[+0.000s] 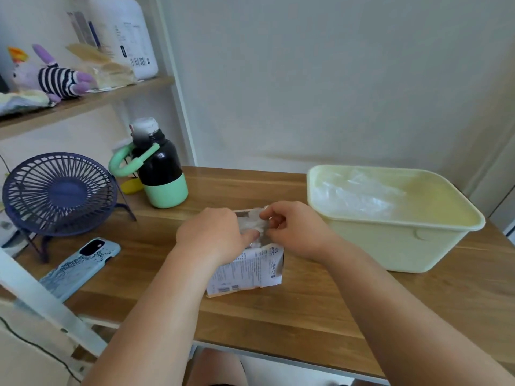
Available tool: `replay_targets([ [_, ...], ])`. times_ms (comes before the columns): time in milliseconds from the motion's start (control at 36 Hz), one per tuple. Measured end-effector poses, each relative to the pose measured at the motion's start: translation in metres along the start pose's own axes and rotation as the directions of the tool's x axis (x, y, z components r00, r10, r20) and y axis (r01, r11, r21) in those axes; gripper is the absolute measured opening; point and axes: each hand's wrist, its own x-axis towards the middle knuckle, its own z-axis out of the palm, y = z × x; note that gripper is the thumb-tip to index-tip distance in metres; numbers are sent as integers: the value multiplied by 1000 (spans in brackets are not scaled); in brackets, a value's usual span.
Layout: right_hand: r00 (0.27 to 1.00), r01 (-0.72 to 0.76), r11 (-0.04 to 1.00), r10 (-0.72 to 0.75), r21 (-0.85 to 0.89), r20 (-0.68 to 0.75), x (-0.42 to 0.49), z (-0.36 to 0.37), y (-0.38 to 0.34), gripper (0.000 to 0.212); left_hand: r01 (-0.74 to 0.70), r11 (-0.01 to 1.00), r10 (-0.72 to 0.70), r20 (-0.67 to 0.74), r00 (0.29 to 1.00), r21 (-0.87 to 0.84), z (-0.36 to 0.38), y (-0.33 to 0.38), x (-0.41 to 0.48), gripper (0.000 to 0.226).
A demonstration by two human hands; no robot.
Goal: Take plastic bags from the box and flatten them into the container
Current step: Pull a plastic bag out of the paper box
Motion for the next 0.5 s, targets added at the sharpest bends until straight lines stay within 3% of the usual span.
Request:
replay_targets([
  [83, 1000, 2, 1000, -2, 0, 4, 0, 1, 0, 30, -15, 1000, 16, 99, 995, -11, 3, 4, 4, 48],
  [194, 1000, 13, 1000, -13, 10, -4, -1, 1, 1, 31, -64, 996, 70, 100, 993, -65, 3, 3, 7, 40],
  [333, 1000, 10, 1000, -10, 17, -13, -4, 1, 1, 31, -95, 937, 66, -96, 993, -336, 6, -1, 6, 24],
  [417, 1000, 26, 999, -26, 28, -8, -6, 1, -1, 29, -110, 826, -16, -218, 976, -553, 8, -4, 2, 17],
  [500, 1000, 29, 999, -28, 41, -12, -6, 0, 0, 29, -179, 737, -24, -291, 956, -651, 8, -2, -1, 16],
])
